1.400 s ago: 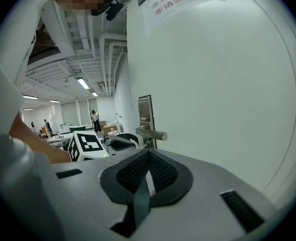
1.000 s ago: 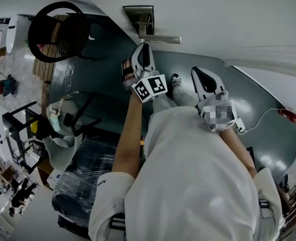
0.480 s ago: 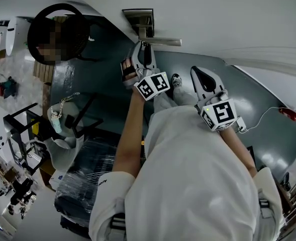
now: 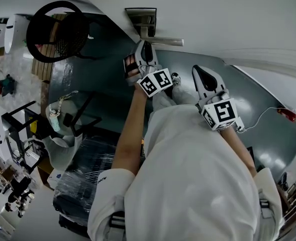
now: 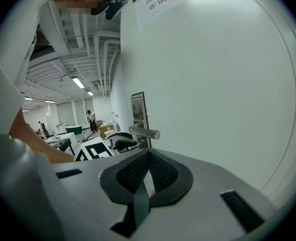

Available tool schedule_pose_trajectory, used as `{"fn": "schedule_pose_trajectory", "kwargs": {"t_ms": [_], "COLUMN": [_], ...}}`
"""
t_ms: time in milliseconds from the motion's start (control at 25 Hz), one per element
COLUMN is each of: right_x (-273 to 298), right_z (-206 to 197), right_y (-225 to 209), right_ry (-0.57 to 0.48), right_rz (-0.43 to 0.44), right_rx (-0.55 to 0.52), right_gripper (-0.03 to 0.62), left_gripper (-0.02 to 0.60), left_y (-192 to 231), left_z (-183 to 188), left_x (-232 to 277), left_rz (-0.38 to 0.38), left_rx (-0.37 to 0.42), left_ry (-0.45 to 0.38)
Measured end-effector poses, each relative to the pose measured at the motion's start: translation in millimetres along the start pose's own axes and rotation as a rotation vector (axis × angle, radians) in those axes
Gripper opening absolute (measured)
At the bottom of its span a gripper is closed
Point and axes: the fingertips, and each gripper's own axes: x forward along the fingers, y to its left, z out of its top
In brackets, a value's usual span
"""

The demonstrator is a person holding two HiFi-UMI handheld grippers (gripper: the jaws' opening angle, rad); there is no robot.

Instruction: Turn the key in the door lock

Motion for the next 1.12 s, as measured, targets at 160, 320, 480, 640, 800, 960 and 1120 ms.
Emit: {"fn": "schedule_pose_trajectory", "kwargs": {"t_ms": [160,320,480,640,800,960,1120], "right_x": [0.5,-0.3,-2.7,-3.9,-4.1,-3.0,-4.5], "right_z": [0.4,0.5,-2.7,-2.4,-3.5,-3.1,-2.8], "right_y": [2.3,0.8,-2.3,-2.6,-1.4,1.0,0.7], "right_ry": [0.0,-0.002,-0.004,-0.005,-0.002,-0.005,-0.002], "right_rz": [0.01,0.007,-0.004,-0.006,-0.005,0.008,0.003], "right_rx": [-0.005,-0.001,0.007,0.008,0.008,0.002,0.003], "right_gripper": [-0.004,-0.005,-0.005,-0.004,-0.004,-0.005,-0.005], "left_gripper": [0.069,0.064,0.057,0.057,0.057,0.057,0.057], "left_y": [1.5,3.8,5.4,8.3,10.6,11.0,16.9], "left_z": [0.1,0.7,0.9,1.4,0.7,-0.5,-0.1], "left_x": [-1.1,-2.1,-1.9,-1.8,-1.7,-1.2,-4.7], "left_rz": [0.016,0.027,0.016,-0.003,-0.021,-0.043,-0.068], "left_rx": [-0.087,-0.179,-0.299,-0.401,-0.509,-0.605,-0.713], "left_ry": [-0.006,-0.009,-0.006,-0.013,-0.019,-0.025,-0.021]}}
